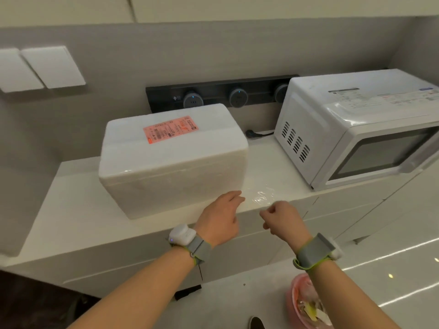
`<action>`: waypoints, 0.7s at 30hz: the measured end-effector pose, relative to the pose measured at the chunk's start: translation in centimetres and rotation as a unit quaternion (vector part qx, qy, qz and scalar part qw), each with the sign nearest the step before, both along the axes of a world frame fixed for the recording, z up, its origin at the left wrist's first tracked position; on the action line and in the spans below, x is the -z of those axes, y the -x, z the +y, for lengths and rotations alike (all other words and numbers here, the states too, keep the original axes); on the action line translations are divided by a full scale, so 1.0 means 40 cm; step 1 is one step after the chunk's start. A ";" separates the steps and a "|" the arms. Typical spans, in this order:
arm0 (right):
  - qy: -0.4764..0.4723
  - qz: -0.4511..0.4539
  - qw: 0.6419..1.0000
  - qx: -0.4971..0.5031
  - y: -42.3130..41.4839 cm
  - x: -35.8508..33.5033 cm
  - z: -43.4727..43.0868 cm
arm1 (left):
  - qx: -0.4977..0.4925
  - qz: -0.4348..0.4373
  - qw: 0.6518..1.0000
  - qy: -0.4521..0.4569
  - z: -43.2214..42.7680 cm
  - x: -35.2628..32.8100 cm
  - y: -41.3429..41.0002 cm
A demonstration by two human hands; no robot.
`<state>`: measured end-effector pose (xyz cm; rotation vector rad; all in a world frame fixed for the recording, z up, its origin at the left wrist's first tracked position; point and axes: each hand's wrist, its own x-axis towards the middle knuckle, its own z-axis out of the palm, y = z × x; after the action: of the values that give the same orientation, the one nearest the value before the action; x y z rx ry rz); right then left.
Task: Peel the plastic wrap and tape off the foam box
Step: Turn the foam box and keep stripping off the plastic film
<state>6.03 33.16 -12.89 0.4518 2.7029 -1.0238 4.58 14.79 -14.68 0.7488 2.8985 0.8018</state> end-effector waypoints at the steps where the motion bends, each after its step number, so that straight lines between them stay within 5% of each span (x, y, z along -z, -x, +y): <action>1: 0.015 0.043 0.999 -0.003 0.007 -0.030 -0.033 | -0.013 0.018 1.000 -0.016 -0.021 -0.016 -0.010; 9: 0.151 0.230 0.948 -0.159 0.036 -0.211 -0.293 | -0.130 0.148 0.974 -0.109 -0.257 -0.142 -0.077; 16: 0.096 0.267 0.902 -0.326 0.118 -0.298 -0.432 | -0.221 0.266 0.925 -0.158 -0.446 -0.225 -0.078; 21: 0.014 0.301 0.870 -0.390 0.221 -0.312 -0.492 | -0.294 0.199 0.926 -0.127 -0.510 -0.244 -0.042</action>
<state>-2.82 13.50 -0.42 -1.0710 2.8677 -1.0332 6.27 -5.62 -4.94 0.0114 3.4895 1.2169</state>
